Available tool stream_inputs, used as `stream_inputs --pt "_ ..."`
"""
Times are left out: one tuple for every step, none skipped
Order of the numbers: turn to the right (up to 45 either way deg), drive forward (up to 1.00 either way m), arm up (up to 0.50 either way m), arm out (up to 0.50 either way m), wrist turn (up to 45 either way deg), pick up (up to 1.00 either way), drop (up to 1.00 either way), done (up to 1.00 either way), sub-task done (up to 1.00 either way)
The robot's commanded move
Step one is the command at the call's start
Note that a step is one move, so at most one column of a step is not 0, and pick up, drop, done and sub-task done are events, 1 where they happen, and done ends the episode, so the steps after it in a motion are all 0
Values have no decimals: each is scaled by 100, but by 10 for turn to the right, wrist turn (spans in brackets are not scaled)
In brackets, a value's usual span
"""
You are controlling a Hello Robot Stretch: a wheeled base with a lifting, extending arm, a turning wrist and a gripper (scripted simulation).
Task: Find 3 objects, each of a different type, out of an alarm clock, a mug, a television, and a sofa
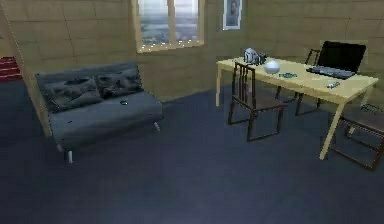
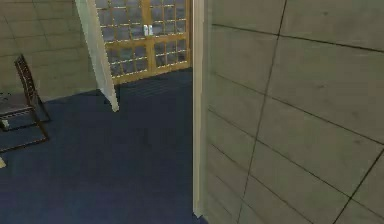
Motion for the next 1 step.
stream_inputs --pt "450 0 0 0 0 0 0 0 0"
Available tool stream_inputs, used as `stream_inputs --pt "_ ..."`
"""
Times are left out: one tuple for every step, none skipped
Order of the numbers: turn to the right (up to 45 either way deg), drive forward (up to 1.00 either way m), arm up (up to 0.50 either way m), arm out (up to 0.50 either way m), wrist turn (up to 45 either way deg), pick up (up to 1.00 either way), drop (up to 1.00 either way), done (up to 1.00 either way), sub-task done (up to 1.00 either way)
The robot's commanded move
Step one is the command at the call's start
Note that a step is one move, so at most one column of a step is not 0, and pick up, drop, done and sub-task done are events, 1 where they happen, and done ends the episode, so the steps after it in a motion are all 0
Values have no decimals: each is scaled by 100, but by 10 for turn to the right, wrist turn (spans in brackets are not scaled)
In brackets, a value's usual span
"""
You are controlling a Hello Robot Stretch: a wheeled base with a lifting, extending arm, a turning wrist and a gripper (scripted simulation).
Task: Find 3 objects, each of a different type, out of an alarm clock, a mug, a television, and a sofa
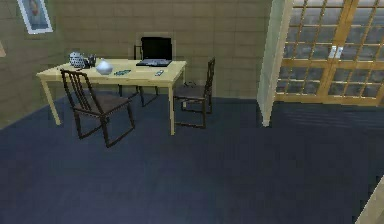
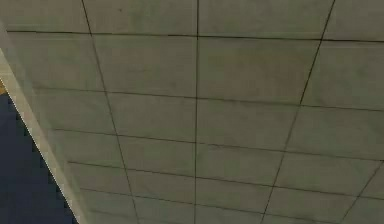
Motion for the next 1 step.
stream_inputs --pt "180 0 0 0 0 0 0 0 0"
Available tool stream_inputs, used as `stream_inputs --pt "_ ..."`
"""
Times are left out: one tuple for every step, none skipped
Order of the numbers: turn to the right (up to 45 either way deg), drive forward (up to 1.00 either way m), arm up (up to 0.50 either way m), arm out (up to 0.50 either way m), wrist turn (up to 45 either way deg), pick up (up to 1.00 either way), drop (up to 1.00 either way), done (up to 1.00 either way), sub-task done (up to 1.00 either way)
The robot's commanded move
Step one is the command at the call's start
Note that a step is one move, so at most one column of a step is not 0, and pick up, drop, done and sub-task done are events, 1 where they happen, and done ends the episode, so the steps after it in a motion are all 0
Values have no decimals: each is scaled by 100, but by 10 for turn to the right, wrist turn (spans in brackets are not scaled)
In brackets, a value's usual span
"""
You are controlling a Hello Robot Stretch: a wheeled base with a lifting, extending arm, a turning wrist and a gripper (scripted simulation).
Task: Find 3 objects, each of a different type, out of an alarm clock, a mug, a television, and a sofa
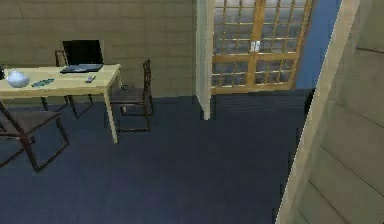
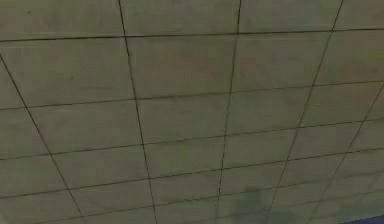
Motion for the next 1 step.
stream_inputs --pt "0 100 0 0 0 0 0 0 0"
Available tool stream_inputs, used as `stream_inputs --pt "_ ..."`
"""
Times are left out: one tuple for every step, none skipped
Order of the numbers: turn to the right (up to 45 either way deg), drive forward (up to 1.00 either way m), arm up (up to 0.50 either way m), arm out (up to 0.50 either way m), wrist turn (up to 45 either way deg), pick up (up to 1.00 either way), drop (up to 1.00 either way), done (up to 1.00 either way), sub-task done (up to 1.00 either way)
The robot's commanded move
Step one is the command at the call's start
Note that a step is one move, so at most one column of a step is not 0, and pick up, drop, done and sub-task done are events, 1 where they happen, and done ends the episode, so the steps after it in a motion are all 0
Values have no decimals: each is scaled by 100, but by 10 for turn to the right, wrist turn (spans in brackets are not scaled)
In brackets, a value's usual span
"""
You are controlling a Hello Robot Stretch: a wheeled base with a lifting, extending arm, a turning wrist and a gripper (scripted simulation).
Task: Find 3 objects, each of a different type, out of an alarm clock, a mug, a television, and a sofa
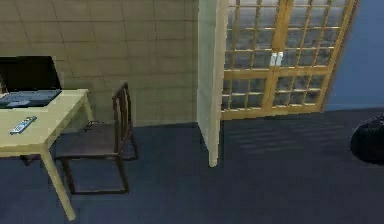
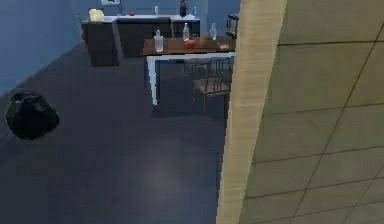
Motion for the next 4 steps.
stream_inputs --pt "330 0 0 0 0 0 0 0 0" --pt "0 35 0 0 0 0 0 0 0" --pt "360 0 0 0 0 0 0 0 0" --pt "0 100 0 0 0 0 0 0 0"
